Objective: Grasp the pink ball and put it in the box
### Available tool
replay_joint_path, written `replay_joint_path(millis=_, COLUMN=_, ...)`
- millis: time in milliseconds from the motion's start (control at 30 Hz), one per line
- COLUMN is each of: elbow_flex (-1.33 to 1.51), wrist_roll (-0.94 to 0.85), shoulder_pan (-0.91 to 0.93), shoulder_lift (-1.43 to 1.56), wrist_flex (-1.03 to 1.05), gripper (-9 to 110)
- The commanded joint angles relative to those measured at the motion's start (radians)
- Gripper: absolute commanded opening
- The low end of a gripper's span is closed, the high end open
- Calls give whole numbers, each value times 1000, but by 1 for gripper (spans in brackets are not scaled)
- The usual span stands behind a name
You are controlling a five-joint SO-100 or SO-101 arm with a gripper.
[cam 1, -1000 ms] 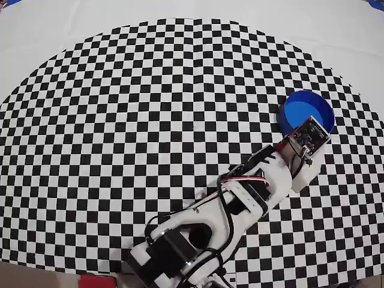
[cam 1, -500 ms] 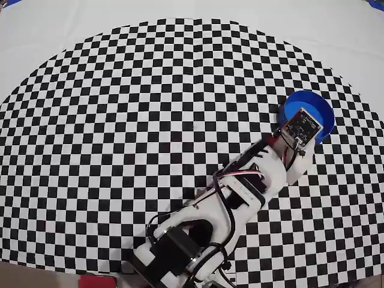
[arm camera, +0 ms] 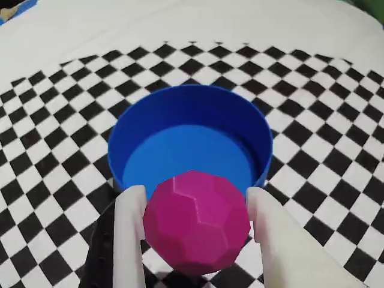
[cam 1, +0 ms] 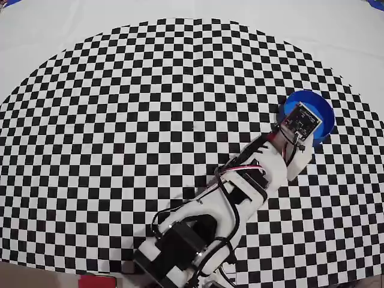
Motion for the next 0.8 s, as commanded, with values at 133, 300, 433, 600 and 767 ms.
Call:
replay_joint_path(millis=133, elbow_flex=-74, wrist_roll=-12, shoulder_pan=-5, shoulder_lift=-31, wrist_flex=-11, gripper=0)
replay_joint_path(millis=300, elbow_flex=-101, wrist_roll=-12, shoulder_pan=2, shoulder_lift=-63, wrist_flex=-11, gripper=0)
replay_joint_path(millis=433, elbow_flex=-124, wrist_roll=-12, shoulder_pan=5, shoulder_lift=-95, wrist_flex=-11, gripper=0)
replay_joint_path(millis=600, elbow_flex=-143, wrist_roll=-12, shoulder_pan=5, shoulder_lift=-120, wrist_flex=-11, gripper=0)
replay_joint_path(millis=767, elbow_flex=-166, wrist_roll=-12, shoulder_pan=5, shoulder_lift=-144, wrist_flex=-8, gripper=0)
